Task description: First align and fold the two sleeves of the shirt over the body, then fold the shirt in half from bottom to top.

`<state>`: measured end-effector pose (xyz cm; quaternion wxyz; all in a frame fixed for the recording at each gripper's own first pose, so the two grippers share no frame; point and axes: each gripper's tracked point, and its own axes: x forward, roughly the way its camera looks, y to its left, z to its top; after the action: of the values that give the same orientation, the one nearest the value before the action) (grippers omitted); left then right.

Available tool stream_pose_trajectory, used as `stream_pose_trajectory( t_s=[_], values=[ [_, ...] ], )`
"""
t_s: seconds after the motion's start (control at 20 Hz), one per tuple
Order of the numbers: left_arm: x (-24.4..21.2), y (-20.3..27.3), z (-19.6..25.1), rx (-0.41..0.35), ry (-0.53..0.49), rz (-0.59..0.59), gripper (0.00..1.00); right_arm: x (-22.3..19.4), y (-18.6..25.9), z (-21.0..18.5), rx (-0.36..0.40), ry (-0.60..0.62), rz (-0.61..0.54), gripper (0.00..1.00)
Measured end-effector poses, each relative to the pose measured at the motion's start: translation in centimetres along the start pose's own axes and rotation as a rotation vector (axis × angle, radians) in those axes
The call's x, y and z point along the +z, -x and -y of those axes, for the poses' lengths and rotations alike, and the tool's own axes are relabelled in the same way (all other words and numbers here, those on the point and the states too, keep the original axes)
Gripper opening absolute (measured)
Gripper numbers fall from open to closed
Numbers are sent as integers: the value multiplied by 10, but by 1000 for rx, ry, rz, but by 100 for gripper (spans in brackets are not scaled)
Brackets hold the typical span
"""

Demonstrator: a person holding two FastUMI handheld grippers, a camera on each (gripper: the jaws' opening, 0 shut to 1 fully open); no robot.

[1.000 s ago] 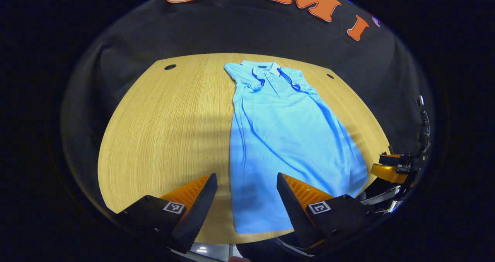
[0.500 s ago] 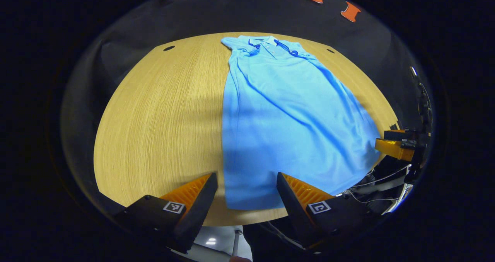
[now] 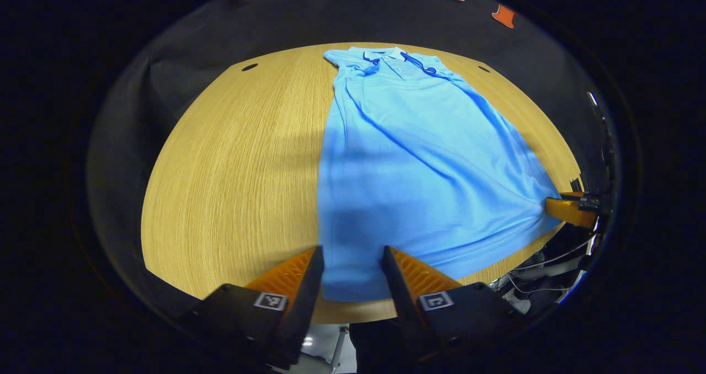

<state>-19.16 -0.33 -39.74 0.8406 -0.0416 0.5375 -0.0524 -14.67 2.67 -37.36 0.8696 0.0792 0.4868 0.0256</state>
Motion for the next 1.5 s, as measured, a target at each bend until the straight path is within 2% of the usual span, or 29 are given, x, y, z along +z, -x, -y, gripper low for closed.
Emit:
stream_pose_trajectory(
  t_s=[0.1, 0.15, 0.2, 0.35, 0.45, 0.8, 1.1, 1.5],
  values=[
    [0, -2, 9, -18, 2, -1, 30, 3, -3, -10, 51, -96, -32, 10],
    [1, -2, 10, -17, -2, -11, 9, 3, -3, -18, 92, -148, -50, 8],
    [3, -3, 14, -32, -3, -15, 10, 4, -2, -23, 130, -194, -64, 4],
    [24, 13, 12, -42, 17, 46, 10, 20, 5, -35, 213, -243, -35, 3],
    [41, 19, 13, -69, 43, 73, 5, 39, 13, -43, 269, -266, -2, 4],
    [128, 37, 0, -78, 32, 221, 5, 108, 30, -52, 359, -288, 118, 2],
    [191, 36, -9, -63, -6, 301, 5, 179, 35, -46, 355, -315, 231, 2],
    [293, 36, -20, -108, 41, 412, 3, 278, 39, -44, 376, -392, 326, 2]
  ],
)
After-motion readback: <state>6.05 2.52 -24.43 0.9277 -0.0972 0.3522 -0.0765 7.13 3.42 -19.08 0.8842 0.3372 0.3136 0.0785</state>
